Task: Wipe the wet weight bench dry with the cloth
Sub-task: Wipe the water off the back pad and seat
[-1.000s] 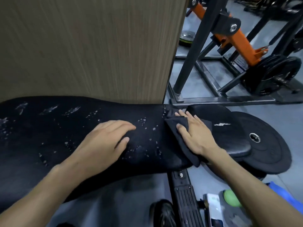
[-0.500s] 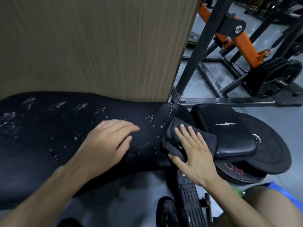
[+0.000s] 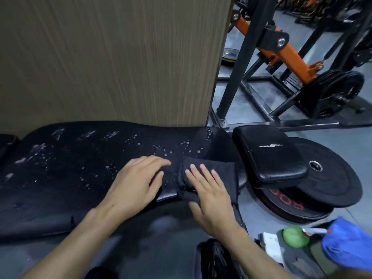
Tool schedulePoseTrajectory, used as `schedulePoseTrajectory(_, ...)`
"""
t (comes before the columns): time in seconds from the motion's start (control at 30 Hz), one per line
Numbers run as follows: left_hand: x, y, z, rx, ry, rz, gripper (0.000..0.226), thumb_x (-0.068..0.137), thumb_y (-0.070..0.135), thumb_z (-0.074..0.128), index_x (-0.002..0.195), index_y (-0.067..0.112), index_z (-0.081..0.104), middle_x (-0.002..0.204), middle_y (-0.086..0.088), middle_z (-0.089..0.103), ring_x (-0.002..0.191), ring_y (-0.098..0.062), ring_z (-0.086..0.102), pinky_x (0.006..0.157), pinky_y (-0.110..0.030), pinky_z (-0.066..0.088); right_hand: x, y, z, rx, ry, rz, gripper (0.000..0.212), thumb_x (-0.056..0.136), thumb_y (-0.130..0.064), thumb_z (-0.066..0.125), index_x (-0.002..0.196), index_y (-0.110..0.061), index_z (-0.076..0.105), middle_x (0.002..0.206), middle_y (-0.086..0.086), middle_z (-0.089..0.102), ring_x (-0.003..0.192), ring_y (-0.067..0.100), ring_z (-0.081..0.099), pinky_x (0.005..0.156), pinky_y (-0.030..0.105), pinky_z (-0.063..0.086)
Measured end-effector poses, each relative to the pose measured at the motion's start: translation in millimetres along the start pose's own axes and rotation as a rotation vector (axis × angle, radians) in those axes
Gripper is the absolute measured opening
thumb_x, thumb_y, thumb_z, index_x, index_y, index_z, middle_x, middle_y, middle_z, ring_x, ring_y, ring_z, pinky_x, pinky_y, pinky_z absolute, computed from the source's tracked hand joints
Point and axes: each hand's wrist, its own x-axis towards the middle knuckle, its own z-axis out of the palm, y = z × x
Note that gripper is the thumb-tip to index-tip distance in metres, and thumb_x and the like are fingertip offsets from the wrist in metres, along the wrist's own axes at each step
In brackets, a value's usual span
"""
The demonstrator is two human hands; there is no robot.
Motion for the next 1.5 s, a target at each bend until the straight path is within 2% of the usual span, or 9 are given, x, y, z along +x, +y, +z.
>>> schedulePoseTrajectory(0.2,-9,-2,-6,-0.03,0.042,-0.002,0.031,0.096,0.025,0.047,0.122,0.028,0.063,0.117,0.017,0.066,0.103,-0.009,0.058,0.091,-0.022,0.038,5,78,-27,0.153,0.205,0.416,0.069,0.078,-0.033,0.035,0.144,-0.019,0.051,0.151,-0.002,0.05,0.144,0.02,0.038,0.124,0.039,0.018)
schedulePoseTrajectory(0.3,-15,-7,-10,-0.038,0.057,0.01,0.031,0.095,0.024,0.048,0.122,0.028,0.063,0.117,0.016,0.066,0.105,-0.009,0.058,0.092,-0.023,0.038,7,29,-6,0.131,0.285,0.489,0.07,0.077,-0.034,0.036,0.142,-0.014,0.054,0.152,0.002,0.048,0.146,0.024,0.036,0.124,0.041,0.015)
schedulePoseTrajectory(0.53,-15,-18,-24,-0.062,0.094,0.007,0.031,0.097,0.016,0.049,0.122,0.025,0.064,0.118,0.013,0.067,0.108,-0.01,0.058,0.093,-0.023,0.037,2,-44,27,0.073,0.123,-0.047,0.076,0.075,-0.033,0.051,0.148,-0.014,0.045,0.157,0.0,0.042,0.147,0.021,0.034,0.121,0.042,0.021)
schedulePoseTrajectory(0.77,-31,-36,-41,-0.109,0.145,-0.046,0.031,0.099,0.013,0.051,0.124,0.027,0.064,0.12,0.015,0.065,0.11,-0.006,0.052,0.093,-0.026,0.038,-1,-14,16,0.153,0.436,0.598,0.067,0.08,-0.027,0.042,0.145,-0.011,0.048,0.154,0.007,0.046,0.147,0.027,0.033,0.123,0.047,0.014)
schedulePoseTrajectory(0.97,-36,-59,-38,-0.104,0.111,-0.093,0.035,0.098,0.008,0.048,0.124,0.027,0.063,0.12,0.011,0.066,0.113,-0.015,0.061,0.097,-0.043,0.049,11,-138,61,0.109,0.124,-0.077,0.075,0.08,-0.036,0.048,0.15,-0.011,0.041,0.16,0.003,0.036,0.15,0.022,0.027,0.123,0.042,0.014)
schedulePoseTrajectory(1.07,-39,-60,-38,-0.104,0.105,-0.119,0.038,0.098,0.008,0.045,0.125,0.03,0.061,0.123,0.014,0.065,0.115,-0.014,0.059,0.098,-0.043,0.048,10,-73,36,0.12,0.134,-0.031,0.072,0.076,-0.031,0.049,0.146,-0.013,0.048,0.153,0.0,0.047,0.144,0.02,0.039,0.121,0.042,0.023)
schedulePoseTrajectory(1.23,-46,-54,-40,-0.105,0.115,-0.155,0.04,0.098,0.008,0.044,0.125,0.034,0.06,0.121,0.019,0.063,0.112,-0.012,0.058,0.096,-0.041,0.049,-2,-21,7,0.133,0.351,0.494,0.062,0.084,-0.026,0.042,0.143,-0.01,0.052,0.149,0.009,0.051,0.142,0.026,0.038,0.123,0.039,0.017)
schedulePoseTrajectory(1.4,-37,-24,-34,-0.122,0.094,-0.147,0.042,0.095,0.005,0.045,0.125,0.028,0.062,0.124,0.013,0.065,0.115,-0.014,0.059,0.099,-0.04,0.048,0,-125,52,0.086,0.122,-0.002,0.072,0.081,-0.036,0.043,0.148,-0.008,0.045,0.157,0.007,0.041,0.149,0.025,0.029,0.122,0.045,0.016)
schedulePoseTrajectory(1.5,-38,1,-31,-0.096,0.052,-0.105,0.044,0.092,0.004,0.046,0.125,0.027,0.063,0.124,0.009,0.066,0.115,-0.017,0.06,0.099,-0.04,0.047,1,-98,35,0.056,0.048,-0.163,0.07,0.082,-0.036,0.044,0.146,-0.009,0.047,0.154,0.004,0.046,0.147,0.02,0.035,0.122,0.038,0.018)
